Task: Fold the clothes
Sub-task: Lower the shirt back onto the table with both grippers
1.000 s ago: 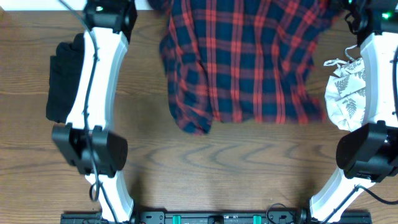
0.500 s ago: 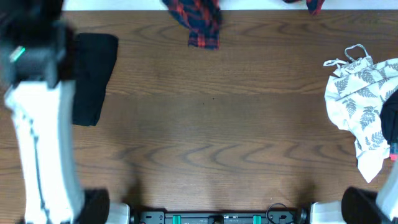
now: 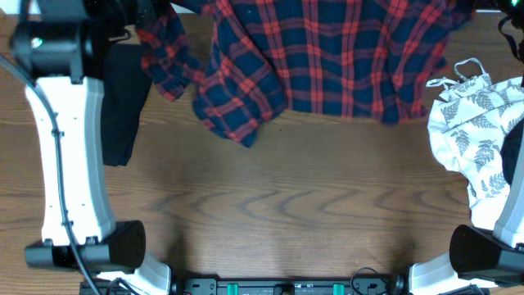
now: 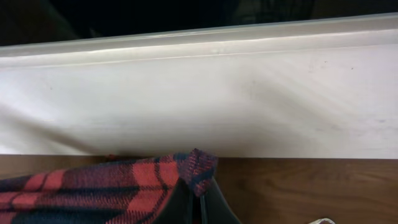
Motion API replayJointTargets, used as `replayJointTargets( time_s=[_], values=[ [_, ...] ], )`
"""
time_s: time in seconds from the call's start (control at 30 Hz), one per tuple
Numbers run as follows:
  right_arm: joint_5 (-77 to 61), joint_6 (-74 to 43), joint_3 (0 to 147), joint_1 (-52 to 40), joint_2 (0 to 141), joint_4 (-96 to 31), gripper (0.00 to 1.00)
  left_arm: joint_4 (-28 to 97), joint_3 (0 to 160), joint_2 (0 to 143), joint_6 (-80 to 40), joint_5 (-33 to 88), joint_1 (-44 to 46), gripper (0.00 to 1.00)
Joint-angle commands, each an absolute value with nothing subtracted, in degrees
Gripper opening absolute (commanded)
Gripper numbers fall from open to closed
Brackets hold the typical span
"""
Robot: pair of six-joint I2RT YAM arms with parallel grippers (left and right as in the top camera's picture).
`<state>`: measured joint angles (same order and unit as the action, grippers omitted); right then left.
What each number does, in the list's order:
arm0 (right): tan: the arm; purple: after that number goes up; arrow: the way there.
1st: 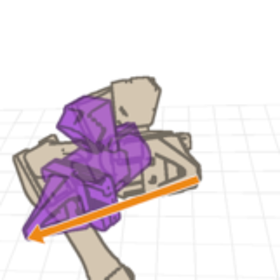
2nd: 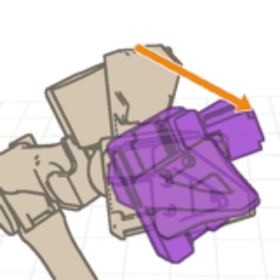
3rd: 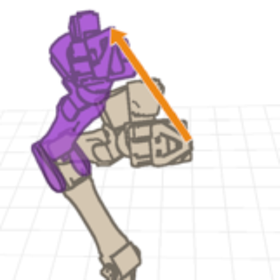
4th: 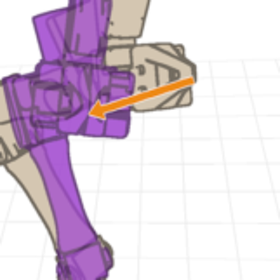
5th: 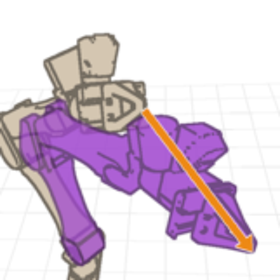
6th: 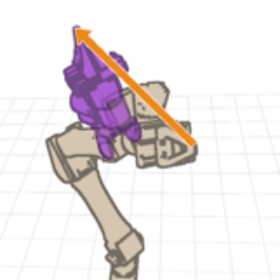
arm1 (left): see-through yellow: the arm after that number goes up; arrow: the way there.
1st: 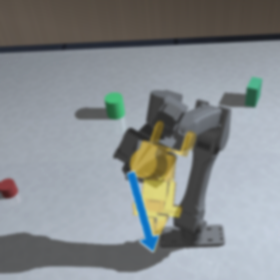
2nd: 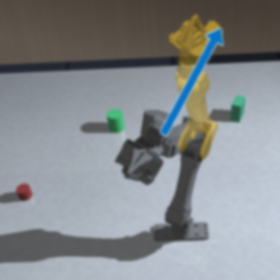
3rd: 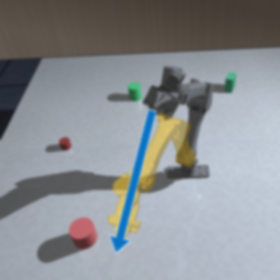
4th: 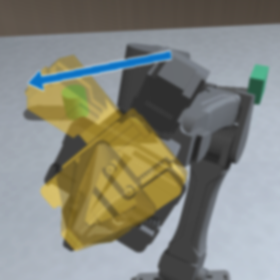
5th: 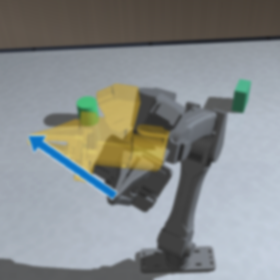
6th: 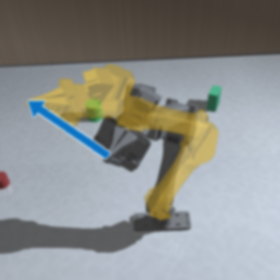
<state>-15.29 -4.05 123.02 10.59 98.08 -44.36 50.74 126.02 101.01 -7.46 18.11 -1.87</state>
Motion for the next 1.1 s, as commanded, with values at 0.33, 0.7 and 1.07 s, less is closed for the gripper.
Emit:
replayJointTargets(
  time_s=[0.33,0.7,1.07],
  values=[
    [0.2,-2.5,123.6,16.0,103.3,-39.8,0.01,29.0,127.9,99.4,-6.1,8.1,-6.0,0.06],
    [-0.4,-2.9,123.6,16.3,109.5,-30.1,0.01,22.2,127.9,104.8,-4.9,8.0,-7.2,0.06],
    [-0.9,-5.3,123.6,16.3,109.6,-27.4,0.01,19.6,127.9,106.7,-4.8,8.5,-7.2,0.06]
  ],
)
